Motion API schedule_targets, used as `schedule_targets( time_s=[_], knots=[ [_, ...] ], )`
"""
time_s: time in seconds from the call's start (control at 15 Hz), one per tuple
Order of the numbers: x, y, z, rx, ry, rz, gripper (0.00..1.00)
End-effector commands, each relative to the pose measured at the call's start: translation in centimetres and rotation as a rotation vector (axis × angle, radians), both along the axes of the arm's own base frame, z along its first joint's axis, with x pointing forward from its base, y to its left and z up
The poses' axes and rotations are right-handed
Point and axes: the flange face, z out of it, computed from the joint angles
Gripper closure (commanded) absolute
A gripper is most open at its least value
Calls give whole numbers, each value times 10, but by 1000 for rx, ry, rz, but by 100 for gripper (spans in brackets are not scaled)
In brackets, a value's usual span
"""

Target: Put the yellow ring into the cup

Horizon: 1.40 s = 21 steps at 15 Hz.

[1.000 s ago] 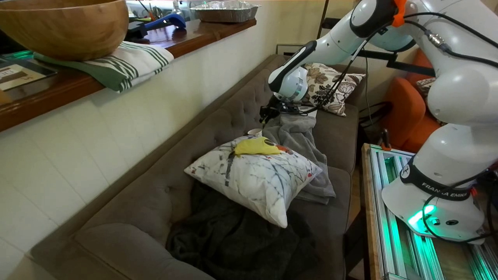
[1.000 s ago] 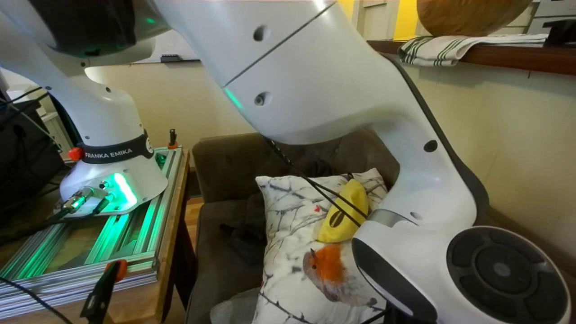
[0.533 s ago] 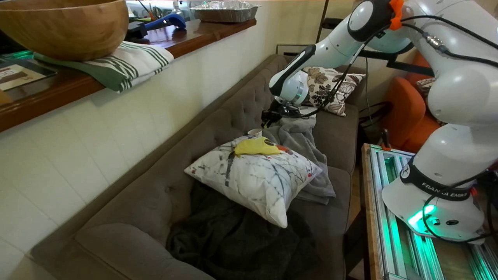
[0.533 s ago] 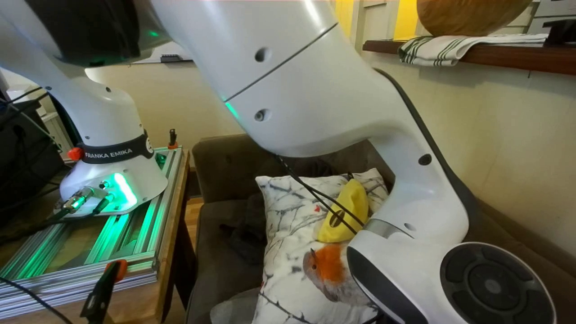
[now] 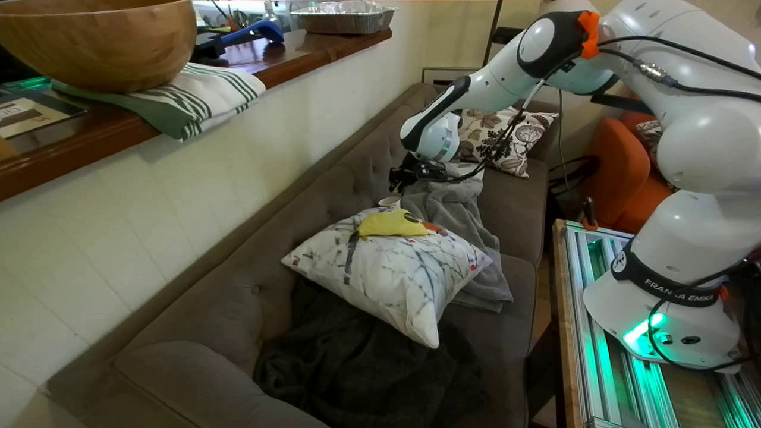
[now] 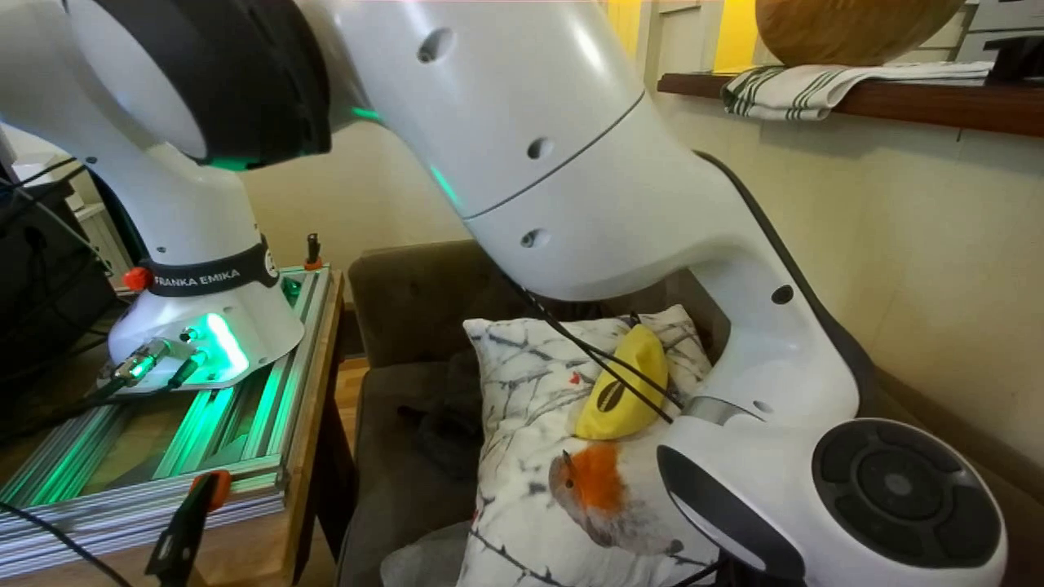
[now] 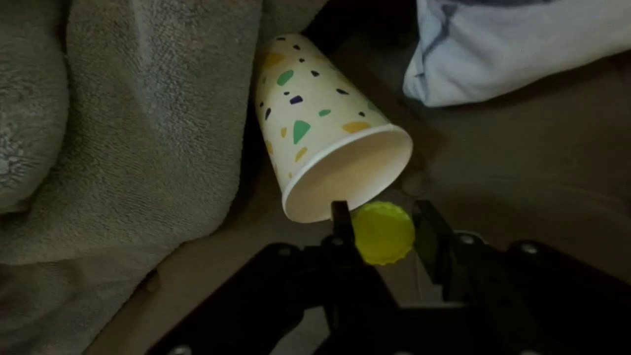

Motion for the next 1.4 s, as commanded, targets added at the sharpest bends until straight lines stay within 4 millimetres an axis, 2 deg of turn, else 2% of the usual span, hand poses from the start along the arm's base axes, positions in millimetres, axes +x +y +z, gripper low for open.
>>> schedule_targets(
  time_s=[0.0, 0.07, 0.13, 0.2, 0.27, 0.53, 1.07, 1.13, 1.2, 1.33],
  knots=[
    [24, 6, -18, -36, -8, -24, 90],
    [27, 10, -21, -34, 12, -19, 90],
    [17, 10, -10, -17, 1, -1, 90],
    [19, 13, -14, -18, 6, 3, 65],
    [20, 15, -14, -17, 6, 6, 90],
    [10, 3, -18, -15, 8, -21, 90],
    [8, 0, -23, -10, -20, -35, 90],
    [8, 1, -24, -11, -27, -37, 40],
    [8, 1, -25, -12, -31, -36, 38],
    [9, 3, -27, -13, -40, -42, 25]
  ],
)
